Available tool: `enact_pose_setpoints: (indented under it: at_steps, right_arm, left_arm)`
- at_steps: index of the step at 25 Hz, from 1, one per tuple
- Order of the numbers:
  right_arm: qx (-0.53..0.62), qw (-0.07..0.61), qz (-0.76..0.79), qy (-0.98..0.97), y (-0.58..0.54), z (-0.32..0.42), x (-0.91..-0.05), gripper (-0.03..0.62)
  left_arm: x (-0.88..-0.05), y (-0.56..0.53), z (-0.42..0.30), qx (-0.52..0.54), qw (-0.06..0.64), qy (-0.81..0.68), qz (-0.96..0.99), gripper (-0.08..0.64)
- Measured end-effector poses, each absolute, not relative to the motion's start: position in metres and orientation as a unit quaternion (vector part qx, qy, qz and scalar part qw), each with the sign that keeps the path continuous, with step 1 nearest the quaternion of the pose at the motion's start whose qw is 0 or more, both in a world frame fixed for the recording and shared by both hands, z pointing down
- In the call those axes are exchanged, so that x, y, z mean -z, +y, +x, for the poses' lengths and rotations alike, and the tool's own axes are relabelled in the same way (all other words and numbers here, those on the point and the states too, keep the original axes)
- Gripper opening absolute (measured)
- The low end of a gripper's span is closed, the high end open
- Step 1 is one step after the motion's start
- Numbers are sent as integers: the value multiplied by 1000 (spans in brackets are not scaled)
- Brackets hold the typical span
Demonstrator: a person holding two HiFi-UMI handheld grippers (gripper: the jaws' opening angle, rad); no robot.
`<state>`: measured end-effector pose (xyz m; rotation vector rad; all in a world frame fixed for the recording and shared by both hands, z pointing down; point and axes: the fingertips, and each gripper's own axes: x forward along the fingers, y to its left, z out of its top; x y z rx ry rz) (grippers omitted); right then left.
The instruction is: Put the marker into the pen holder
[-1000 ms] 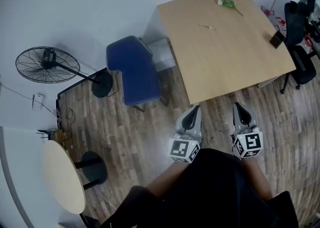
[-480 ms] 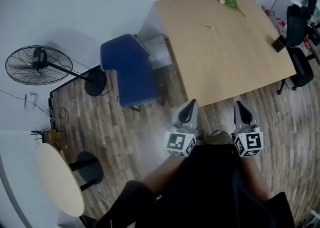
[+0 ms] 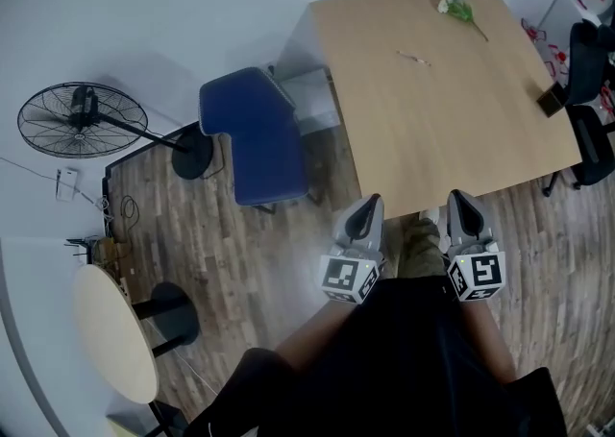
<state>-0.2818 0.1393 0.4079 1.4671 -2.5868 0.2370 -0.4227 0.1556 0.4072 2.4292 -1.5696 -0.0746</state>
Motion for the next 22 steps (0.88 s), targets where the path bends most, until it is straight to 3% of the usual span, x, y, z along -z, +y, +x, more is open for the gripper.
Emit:
enact_pose_setpoints:
  at_steps: [22]
  right_arm:
    - [-127,89,464,-872,-81,-162,-442,0]
  left_arm:
    - [-426,-58,-312,-23,136,-560,817,2]
